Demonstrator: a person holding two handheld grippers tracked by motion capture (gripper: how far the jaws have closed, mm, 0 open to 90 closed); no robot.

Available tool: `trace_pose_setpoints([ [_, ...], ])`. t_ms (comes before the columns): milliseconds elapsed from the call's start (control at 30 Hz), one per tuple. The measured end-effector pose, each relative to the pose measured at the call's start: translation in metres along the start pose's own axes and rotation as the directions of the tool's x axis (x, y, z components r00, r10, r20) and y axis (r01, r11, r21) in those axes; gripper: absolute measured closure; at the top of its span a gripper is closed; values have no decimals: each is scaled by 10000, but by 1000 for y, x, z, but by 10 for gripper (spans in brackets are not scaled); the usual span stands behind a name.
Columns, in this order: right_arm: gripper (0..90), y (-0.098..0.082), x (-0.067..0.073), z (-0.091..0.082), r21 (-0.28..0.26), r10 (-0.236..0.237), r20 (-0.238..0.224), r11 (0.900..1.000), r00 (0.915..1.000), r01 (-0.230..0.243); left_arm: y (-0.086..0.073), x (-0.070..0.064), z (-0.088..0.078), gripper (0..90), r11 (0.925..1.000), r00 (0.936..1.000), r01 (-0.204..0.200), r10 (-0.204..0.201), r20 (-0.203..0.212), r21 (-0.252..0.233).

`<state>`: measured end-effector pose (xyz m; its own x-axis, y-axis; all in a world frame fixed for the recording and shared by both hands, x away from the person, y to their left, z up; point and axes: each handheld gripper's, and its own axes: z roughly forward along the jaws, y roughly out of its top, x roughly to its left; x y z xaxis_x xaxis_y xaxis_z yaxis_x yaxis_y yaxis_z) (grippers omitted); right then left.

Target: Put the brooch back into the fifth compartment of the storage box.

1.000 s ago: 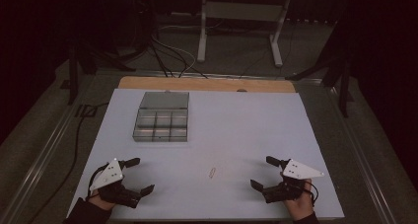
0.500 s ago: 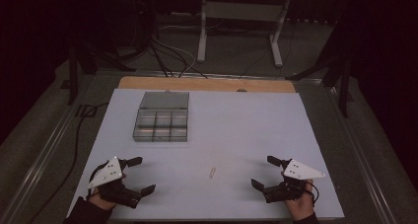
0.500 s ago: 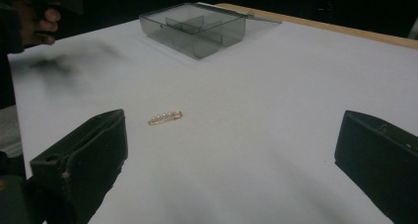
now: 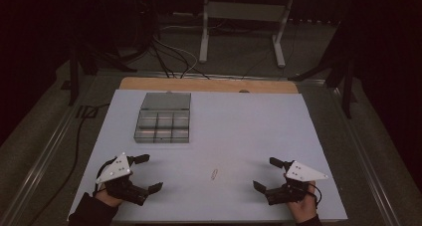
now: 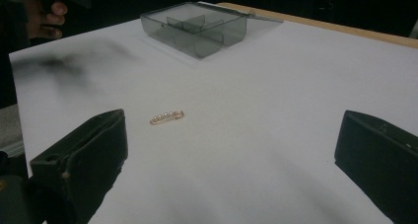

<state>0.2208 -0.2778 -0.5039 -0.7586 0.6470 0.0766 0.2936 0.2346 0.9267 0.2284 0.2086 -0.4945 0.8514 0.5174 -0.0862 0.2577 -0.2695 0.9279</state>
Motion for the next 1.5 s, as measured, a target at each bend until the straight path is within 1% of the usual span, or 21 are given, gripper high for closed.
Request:
trace_pose_setpoints([
  [67, 0, 0, 0, 0, 1, -14, 0, 10000, 10000, 14, 1, 0, 1, 11, 10000, 10000, -1, 1, 39, -7],
  [133, 0, 0, 0, 0, -6, -11, -9, 10000, 10000, 11, 4, 0, 5, 11, 9999, 9997, 131, -131, 189, -29],
  [267, 0, 0, 0, 0, -10, 3, -10, 10000, 10000, -3, 7, 0, 10, 11, 9998, 9995, 186, -185, 245, -17],
  [333, 0, 0, 0, 0, 1, -2, 7, 10000, 10000, 2, 9, -1, 13, 11, 9999, 9996, 153, -153, 247, 8],
  [367, 0, 0, 0, 0, -1, 5, -2, 10000, 10000, -5, 10, -2, 17, 11, 9999, 9994, 167, -168, 317, 40],
  [467, 0, 0, 0, 0, -8, 16, -4, 10000, 10000, -16, 12, -3, 21, 11, 9998, 9992, 149, -152, 366, 96],
  [500, 0, 0, 0, 0, -10, 20, -3, 10000, 10000, -20, 13, -4, 25, 11, 9998, 9990, 109, -116, 441, 159],
  [533, 0, 0, 0, 0, -8, 26, -2, 10000, 10000, -26, 13, -4, 25, 11, 9998, 9990, 109, -116, 441, 159],
  [600, 0, 0, 0, 0, -10, 35, -7, 10000, 10000, -35, 14, -6, 30, 11, 9997, 9988, -47, 35, 498, 231],
  [633, 0, 0, 0, 0, -5, 32, -3, 10000, 10000, -32, 14, -8, 34, 11, 9997, 9979, 10, -26, 642, 252],
  [900, 0, -1, 0, 1, 31, 83, -48, 10000, 10000, -82, 19, -12, 46, 11, 9991, 9959, -100, 62, 902, 420],
  [1033, 0, 0, 0, 1, 38, 77, -64, 10000, 9999, -77, 21, -16, 54, 11, 9989, 9939, -60, 8, 1104, 462],
  [1067, 0, -1, 0, 1, 42, 78, -71, 10000, 9999, -78, 21, -16, 54, 11, 9989, 9939, -60, 8, 1104, 462],
  [1167, 0, -1, 0, 1, 47, 73, -81, 10000, 9999, -73, 23, -19, 60, 11, 9984, 9922, -133, 64, 1244, 554],
  [1200, 0, 0, 0, 1, 34, 43, -74, 10000, 10000, -43, 25, -21, 64, 11, 9983, 9905, -145, 65, 1375, 570],
  [1233, 0, 0, 0, 1, 34, 43, -74, 10000, 10000, -43, 25, -21, 64, 11, 9983, 9905, -145, 65, 1375, 570],
  [1267, 0, 0, 0, 1, 25, 77, -90, 10000, 9999, -77, 25, -22, 67, 11, 9981, 9906, -146, 62, 1369, 607],
  [1333, 0, 0, 0, 0, 21, 80, -89, 10000, 9999, -80, 26, -24, 71, 11, 9979, 9890, -157, 61, 1481, 636],
  [1367, 0, -1, -1, 1, 36, 93, -95, 9999, 9999, -93, 27, -27, 76, 11, 9971, 9888, -181, 70, 1488, 737],
  [1433, 0, -1, 0, 1, 58, 64, -87, 10000, 9999, -64, 27, -28, 78, 11, 9969, 9885, -192, 74, 1513, 765],
  [1500, 0, -1, 0, 1, 54, 67, -102, 10000, 9999, -66, 26, -31, 84, 11, 9962, 9892, -109, -19, 1465, 864],
])
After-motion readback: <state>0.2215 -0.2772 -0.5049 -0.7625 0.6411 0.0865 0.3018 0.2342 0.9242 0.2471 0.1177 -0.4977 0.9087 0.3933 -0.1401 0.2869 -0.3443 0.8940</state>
